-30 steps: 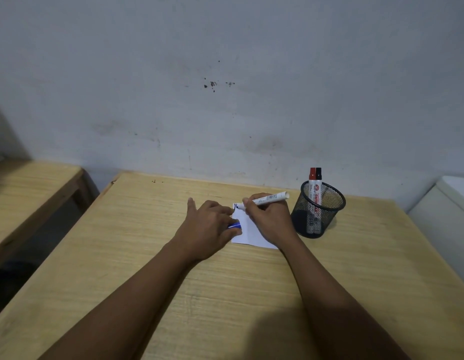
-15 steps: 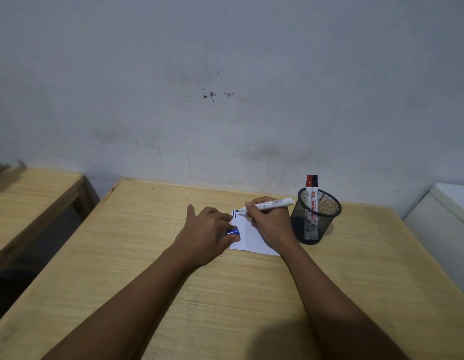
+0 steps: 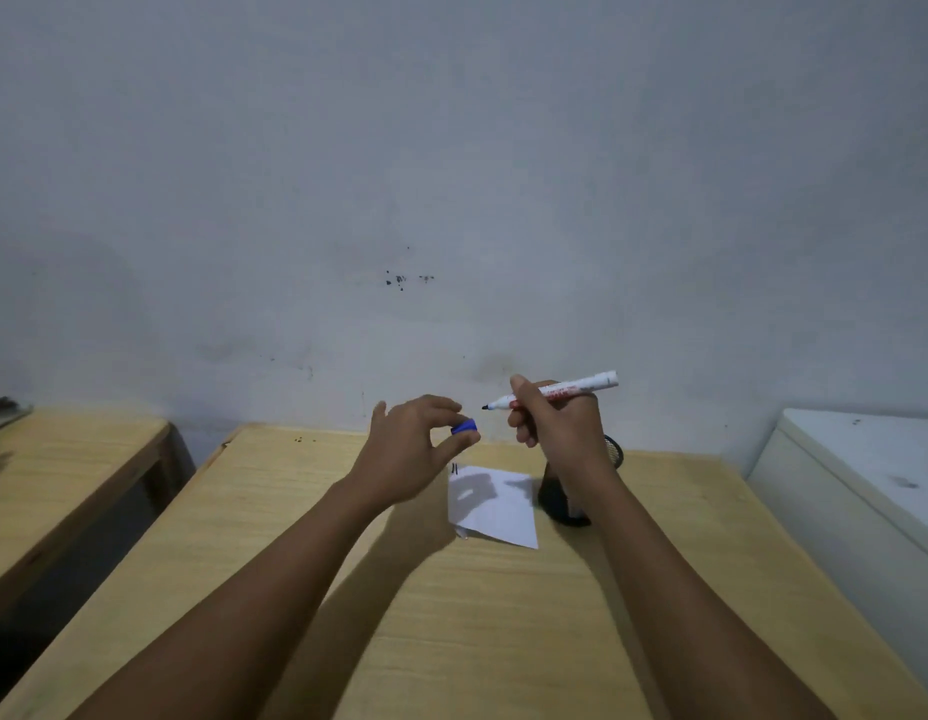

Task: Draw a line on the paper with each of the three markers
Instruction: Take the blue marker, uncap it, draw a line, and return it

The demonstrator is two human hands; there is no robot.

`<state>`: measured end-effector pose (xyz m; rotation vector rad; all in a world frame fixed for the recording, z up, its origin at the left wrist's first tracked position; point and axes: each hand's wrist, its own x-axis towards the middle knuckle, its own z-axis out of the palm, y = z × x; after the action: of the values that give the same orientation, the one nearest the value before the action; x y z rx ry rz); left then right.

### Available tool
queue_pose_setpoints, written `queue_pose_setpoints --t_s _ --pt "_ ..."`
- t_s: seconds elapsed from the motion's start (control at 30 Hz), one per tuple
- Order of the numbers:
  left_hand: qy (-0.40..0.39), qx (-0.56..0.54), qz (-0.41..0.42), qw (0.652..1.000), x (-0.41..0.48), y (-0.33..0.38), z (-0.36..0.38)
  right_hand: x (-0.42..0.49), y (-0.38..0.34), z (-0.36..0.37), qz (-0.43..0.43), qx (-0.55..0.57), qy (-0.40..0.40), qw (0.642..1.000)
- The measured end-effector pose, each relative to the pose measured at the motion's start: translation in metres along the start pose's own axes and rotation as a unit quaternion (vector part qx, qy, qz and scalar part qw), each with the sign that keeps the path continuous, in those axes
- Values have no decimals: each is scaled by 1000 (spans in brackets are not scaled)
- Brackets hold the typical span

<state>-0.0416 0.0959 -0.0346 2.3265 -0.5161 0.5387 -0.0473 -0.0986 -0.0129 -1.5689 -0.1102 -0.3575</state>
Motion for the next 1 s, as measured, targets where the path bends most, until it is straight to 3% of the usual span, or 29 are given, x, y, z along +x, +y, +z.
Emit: queue_pose_setpoints --t_s 0.27,0.5,0.67,0.8,0.87,1.0 --pt "43 -68 60 995 10 66 -33 -27 -72 -21 -43 14 -3 999" --pt "36 -78 128 988 8 113 -50 -51 -109 -42 -86 -63 -44 993" --pt "158 114 206 959 4 134 -43 -58 -110 -46 -63 -79 1 995" --pt "197 142 250 937 -2 131 -30 -61 -105 -53 -10 -27 4 1000" --pt "170 91 239 952 3 133 -32 -61 -103 -57 22 0 34 999" --pt "112 -82 172 975 17 140 -35 -59 -92 -56 32 25 186 982"
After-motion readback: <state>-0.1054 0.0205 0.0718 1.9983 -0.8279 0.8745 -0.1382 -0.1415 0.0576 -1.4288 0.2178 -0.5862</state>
